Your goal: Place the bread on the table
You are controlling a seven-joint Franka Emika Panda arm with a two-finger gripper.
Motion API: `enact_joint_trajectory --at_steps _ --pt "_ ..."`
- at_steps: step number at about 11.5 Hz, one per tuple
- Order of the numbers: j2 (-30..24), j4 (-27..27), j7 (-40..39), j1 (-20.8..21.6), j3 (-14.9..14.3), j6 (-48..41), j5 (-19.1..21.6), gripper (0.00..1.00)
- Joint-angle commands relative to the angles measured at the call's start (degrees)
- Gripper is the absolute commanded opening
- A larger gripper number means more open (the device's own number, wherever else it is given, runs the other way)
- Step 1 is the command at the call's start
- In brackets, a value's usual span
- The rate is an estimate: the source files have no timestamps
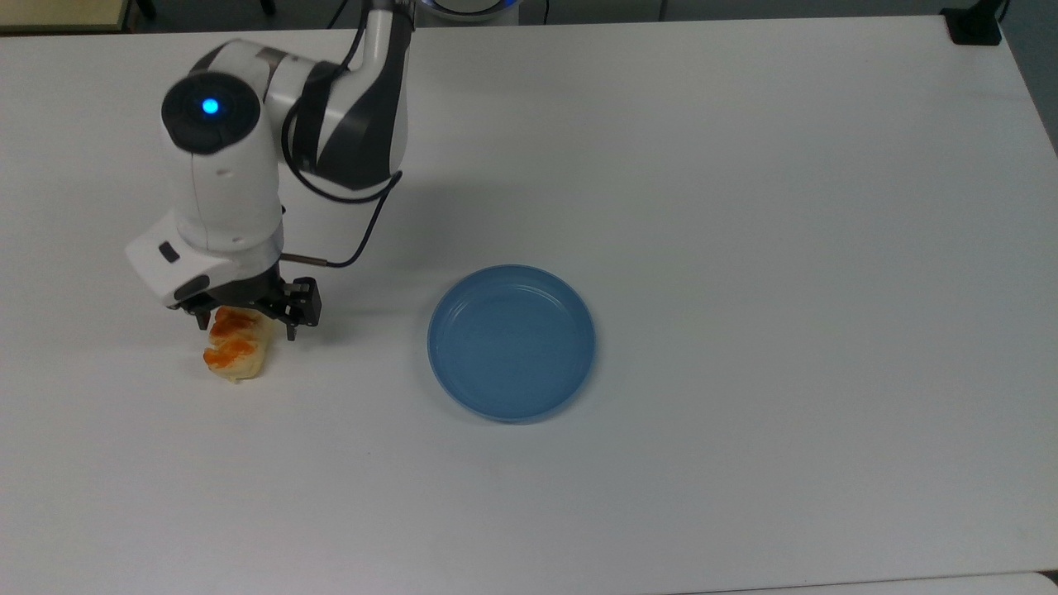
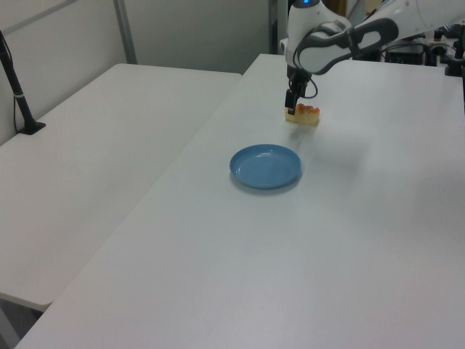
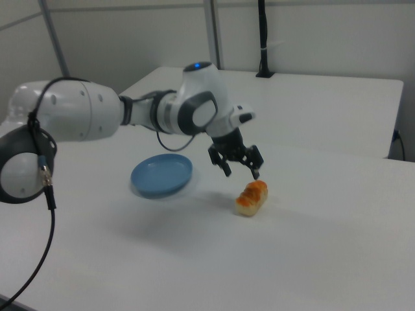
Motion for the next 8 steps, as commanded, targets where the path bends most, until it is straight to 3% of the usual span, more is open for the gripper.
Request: enact_joint_trajectory --at_steps 1,5,8 --pt "-14.31 -5.26 5.9 3.8 0.15 -12.53 0.87 1.0" --pt "-30.75 -11.67 7.76 8.98 1.03 -27.33 0.87 1.0" --pt "-35.7 -12.57 9.69 10.05 3.21 -35.15 0.87 1.0"
